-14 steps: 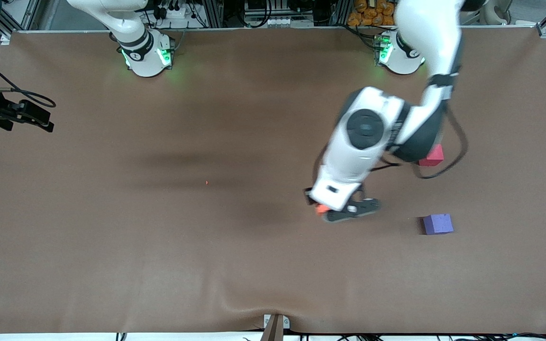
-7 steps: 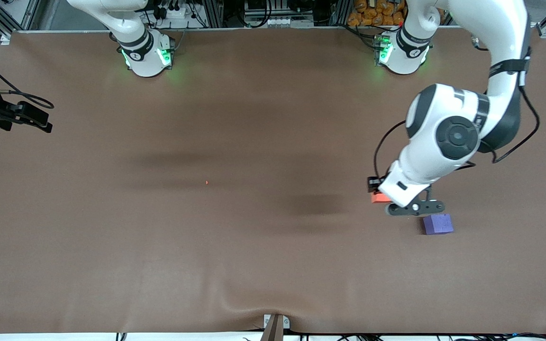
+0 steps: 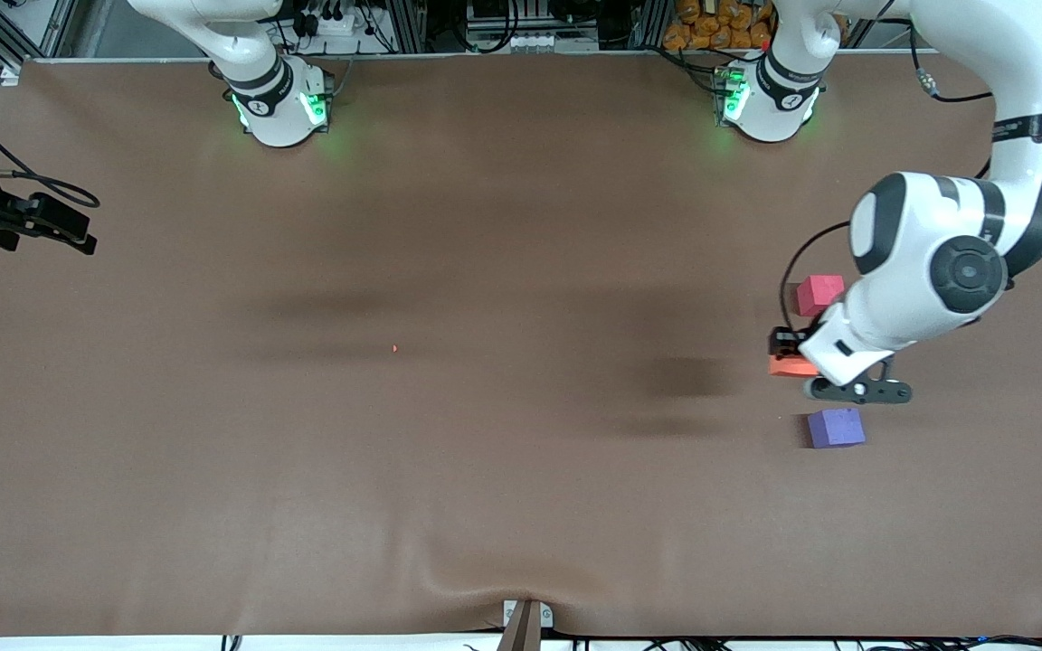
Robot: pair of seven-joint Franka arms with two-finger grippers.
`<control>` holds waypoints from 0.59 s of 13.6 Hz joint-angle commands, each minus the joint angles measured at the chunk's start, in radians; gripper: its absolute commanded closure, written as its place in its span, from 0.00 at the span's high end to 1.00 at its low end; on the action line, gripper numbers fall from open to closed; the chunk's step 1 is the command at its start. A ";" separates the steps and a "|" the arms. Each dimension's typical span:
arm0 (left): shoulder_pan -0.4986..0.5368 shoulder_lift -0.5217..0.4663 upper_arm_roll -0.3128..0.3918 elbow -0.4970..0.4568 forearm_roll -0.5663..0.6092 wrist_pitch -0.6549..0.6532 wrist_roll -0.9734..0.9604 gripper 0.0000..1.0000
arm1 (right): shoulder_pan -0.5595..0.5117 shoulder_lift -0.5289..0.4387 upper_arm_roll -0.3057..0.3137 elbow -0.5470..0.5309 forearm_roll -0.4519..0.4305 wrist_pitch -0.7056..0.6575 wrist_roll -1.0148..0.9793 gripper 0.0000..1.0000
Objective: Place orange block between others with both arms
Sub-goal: 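Carry the orange cube with the left gripper toward the pink and blue cubes, then lower the orange cube between the pink and blue cubes, open the left gripper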
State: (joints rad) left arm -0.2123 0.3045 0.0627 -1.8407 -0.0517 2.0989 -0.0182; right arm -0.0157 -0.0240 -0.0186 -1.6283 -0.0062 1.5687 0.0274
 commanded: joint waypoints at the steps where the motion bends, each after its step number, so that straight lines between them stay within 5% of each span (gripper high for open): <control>1: 0.080 -0.044 -0.014 -0.147 -0.017 0.137 0.143 0.00 | -0.003 -0.013 0.006 0.004 0.012 -0.003 0.016 1.00; 8: 0.177 -0.006 -0.020 -0.316 -0.079 0.383 0.274 0.00 | -0.003 -0.013 0.008 0.002 0.037 -0.009 0.089 1.00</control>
State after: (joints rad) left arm -0.0476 0.3054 0.0574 -2.1134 -0.0997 2.4236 0.2389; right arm -0.0152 -0.0249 -0.0164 -1.6263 0.0184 1.5683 0.0953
